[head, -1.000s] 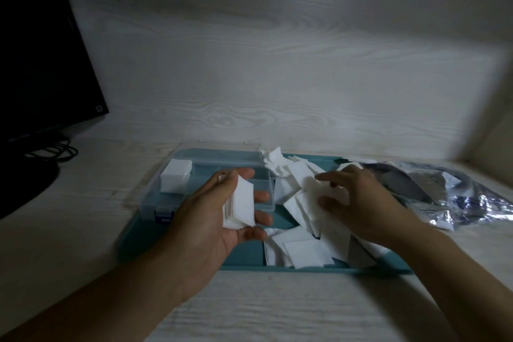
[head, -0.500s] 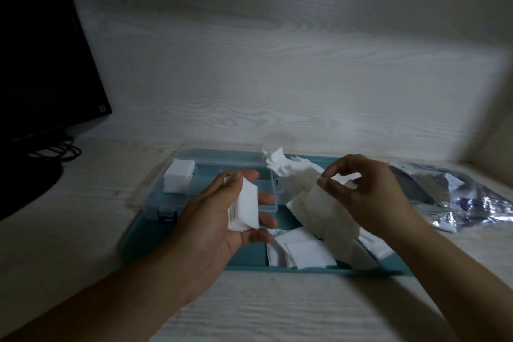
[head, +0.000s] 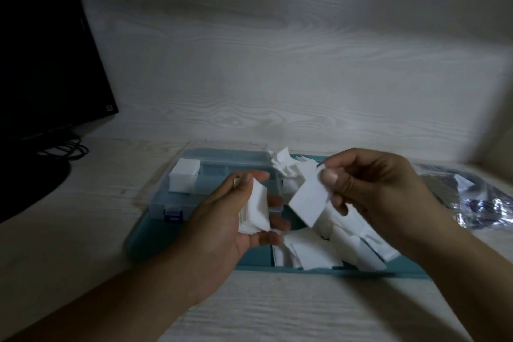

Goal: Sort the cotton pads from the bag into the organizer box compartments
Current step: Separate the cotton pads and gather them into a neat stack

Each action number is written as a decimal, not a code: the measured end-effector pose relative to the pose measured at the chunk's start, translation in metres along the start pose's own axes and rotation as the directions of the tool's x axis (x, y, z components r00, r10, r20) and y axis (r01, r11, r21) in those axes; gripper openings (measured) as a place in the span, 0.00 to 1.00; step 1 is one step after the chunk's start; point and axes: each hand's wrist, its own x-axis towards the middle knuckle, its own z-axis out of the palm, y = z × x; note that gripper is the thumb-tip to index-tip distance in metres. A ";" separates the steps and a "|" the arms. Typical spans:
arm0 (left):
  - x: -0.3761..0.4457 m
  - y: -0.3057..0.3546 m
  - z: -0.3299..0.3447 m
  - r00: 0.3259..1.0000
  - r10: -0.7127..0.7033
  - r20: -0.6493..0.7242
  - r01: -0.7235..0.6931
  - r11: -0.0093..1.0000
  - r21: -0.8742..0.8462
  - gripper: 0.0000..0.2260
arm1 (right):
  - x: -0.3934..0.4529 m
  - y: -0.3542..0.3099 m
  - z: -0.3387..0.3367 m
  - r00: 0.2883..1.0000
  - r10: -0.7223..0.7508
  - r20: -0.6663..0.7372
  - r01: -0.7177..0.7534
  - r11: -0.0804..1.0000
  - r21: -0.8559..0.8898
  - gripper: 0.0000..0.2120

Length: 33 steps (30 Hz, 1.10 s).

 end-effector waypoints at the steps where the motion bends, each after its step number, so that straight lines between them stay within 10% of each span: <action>1: 0.000 -0.001 0.000 1.000 -0.003 0.008 0.003 1.000 0.017 0.12 | -0.003 0.003 0.005 0.998 0.038 0.049 -0.038 0.999 0.011 0.04; 14: -0.003 -0.005 0.004 0.981 -0.087 0.171 0.081 0.996 0.039 0.19 | -0.015 0.026 0.027 0.974 -0.225 -0.024 0.162 0.766 -0.622 0.08; 18: 0.001 0.002 0.001 0.997 -0.046 0.054 0.048 0.998 -0.040 0.13 | -0.002 0.012 -0.004 0.989 0.057 0.136 0.063 0.670 -0.739 0.05; 21: 0.002 0.004 -0.002 0.999 -0.046 0.015 0.046 0.998 -0.031 0.14 | -0.001 0.011 -0.012 0.876 0.361 0.321 0.091 0.529 -0.844 0.16; 33: 0.002 -0.001 -0.005 1.000 -0.022 0.012 0.022 1.000 0.003 0.14 | -0.004 0.019 -0.006 0.852 0.353 0.386 0.148 0.544 -0.826 0.03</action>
